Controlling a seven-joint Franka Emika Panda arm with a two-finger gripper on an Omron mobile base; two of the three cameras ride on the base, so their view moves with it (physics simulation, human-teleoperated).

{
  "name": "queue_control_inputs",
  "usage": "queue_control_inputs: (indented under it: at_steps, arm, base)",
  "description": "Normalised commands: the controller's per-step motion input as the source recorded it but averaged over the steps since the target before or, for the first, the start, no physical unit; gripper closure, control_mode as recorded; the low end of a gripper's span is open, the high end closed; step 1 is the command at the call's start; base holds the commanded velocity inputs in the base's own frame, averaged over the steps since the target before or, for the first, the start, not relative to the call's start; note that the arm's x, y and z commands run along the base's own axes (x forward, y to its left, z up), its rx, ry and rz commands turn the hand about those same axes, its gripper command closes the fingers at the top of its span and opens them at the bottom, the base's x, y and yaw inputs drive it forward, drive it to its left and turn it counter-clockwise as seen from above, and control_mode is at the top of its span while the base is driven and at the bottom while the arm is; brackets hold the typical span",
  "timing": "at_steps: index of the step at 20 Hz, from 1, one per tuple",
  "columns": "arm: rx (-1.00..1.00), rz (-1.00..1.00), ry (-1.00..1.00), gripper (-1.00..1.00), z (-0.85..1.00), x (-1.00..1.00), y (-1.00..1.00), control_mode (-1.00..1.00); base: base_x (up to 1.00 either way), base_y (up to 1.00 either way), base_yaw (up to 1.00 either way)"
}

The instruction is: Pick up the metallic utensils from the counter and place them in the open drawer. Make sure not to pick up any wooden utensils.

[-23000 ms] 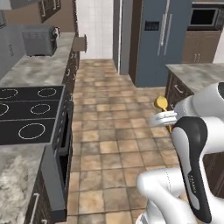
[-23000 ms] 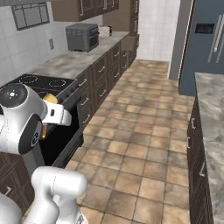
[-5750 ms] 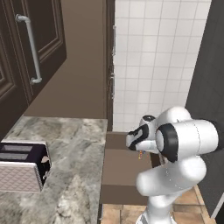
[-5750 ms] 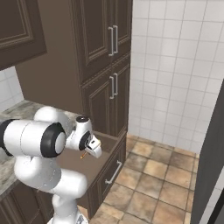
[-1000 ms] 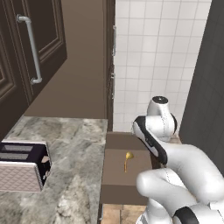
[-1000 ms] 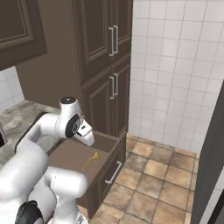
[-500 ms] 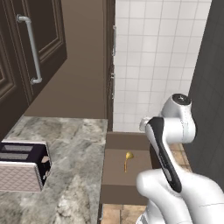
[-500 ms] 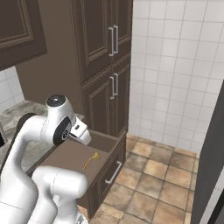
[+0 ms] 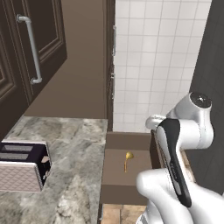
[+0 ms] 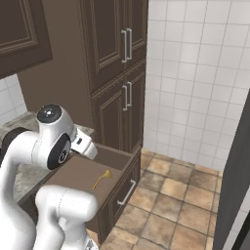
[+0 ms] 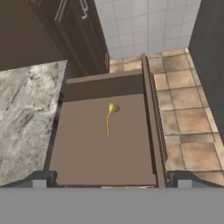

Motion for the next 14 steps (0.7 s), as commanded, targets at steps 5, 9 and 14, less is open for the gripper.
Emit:
queue_control_inputs:
  at_steps: [5,9,14]
  arm:
    - [0.0,0.05,0.0,-1.0,0.66,0.0,0.05,-1.0]
    - [0.0,0.01,-0.02,-1.0,0.61,-0.08,0.0,-1.0]
    - [0.0,0.01,0.0,-1.0,0.17,-0.07,0.01,1.0]
  base:
    - [0.0,0.0,0.0]
    - [0.0,0.0,0.0]
    - [-0.49,0.0,0.0]
